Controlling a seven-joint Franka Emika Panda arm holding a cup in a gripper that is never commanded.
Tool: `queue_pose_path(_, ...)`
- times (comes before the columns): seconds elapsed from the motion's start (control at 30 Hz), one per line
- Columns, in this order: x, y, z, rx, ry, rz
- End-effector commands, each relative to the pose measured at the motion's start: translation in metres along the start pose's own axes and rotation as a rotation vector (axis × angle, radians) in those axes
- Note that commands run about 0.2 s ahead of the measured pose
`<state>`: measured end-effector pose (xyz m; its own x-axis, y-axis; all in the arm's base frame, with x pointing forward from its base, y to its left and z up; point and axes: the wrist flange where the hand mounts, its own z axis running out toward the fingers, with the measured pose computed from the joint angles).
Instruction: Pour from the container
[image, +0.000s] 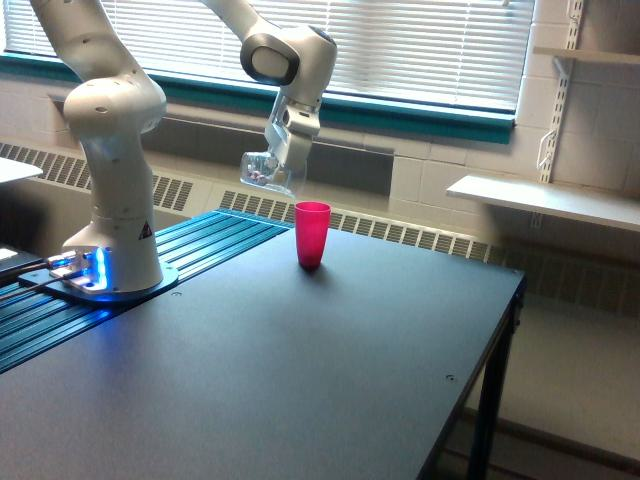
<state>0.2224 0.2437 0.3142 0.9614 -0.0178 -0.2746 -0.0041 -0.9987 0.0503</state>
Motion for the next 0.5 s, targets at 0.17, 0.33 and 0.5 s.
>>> queue_pose_path(0.17, 0.0010, -0.0001, -0.0035, 0.007, -0.014, 0.023)
queue_pose_path(0.33, 0.0026, 0.0002, -0.0050, 0.010, -0.025, 0.038)
queue_pose_path(0.5, 0.0045, -0.0016, -0.0073, 0.014, -0.034, 0.041)
